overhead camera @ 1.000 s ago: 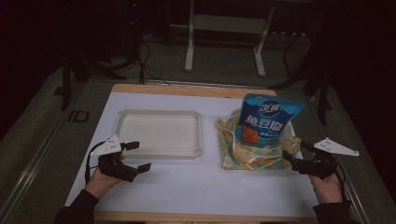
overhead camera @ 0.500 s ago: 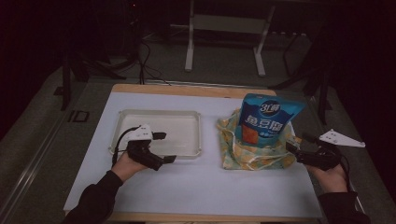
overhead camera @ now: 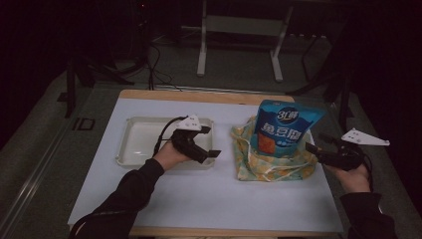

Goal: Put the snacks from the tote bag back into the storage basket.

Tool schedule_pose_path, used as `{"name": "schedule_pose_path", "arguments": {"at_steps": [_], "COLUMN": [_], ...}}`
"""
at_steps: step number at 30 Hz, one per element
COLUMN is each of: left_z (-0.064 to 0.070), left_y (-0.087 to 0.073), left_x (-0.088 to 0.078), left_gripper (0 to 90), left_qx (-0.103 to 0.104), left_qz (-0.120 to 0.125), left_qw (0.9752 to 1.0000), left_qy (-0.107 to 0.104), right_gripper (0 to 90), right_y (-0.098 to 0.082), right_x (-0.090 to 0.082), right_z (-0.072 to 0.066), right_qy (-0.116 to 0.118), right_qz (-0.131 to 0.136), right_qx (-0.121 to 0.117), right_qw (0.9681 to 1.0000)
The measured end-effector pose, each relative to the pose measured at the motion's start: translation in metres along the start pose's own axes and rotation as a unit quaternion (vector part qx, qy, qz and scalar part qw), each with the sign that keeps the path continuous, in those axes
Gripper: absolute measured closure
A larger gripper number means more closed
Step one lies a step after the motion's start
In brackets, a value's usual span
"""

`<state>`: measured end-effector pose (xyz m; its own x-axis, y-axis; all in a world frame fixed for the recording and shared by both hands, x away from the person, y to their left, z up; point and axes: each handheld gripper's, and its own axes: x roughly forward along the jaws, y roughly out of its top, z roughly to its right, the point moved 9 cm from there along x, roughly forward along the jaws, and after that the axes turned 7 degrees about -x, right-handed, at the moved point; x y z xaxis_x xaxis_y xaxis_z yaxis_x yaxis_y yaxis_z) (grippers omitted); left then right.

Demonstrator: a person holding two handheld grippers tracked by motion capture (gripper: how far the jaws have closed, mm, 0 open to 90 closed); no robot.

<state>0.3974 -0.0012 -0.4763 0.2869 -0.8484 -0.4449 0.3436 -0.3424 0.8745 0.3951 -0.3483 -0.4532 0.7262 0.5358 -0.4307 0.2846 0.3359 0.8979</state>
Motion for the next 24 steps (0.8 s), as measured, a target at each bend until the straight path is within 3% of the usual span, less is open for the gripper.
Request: {"name": "schedule_pose_path", "arguments": {"at_steps": [2,9,14,19,24], "left_z": [0.0,0.002,-0.002,-0.007,-0.01], "left_y": [0.013,0.037,0.057,0.073,0.077], "left_x": [0.016,0.042,0.068,0.084,0.098], "left_gripper": [7.0,10.3,10.6,12.6,13.9], "left_qx": [0.002,0.011,0.016,0.019,0.024], "left_qz": [0.005,0.015,-0.003,-0.001,-0.012], "left_qw": [1.0,0.9998,0.9997,0.9997,0.9995], "left_qy": [-0.004,-0.012,-0.02,-0.017,-0.02], "right_gripper": [30.6,32.3,33.3,33.2,30.9], "right_y": [0.002,0.006,0.008,0.012,0.014], "right_x": [0.003,0.012,0.018,0.022,0.027], "right_z": [0.001,0.003,0.011,0.014,0.014], "right_qy": [0.003,0.027,0.035,0.034,0.039], "right_qz": [0.003,0.014,0.017,0.014,0.012], "right_qx": [-0.001,-0.016,-0.008,-0.012,-0.009], "right_qw": [1.0,0.9994,0.9992,0.9992,0.9991]}}
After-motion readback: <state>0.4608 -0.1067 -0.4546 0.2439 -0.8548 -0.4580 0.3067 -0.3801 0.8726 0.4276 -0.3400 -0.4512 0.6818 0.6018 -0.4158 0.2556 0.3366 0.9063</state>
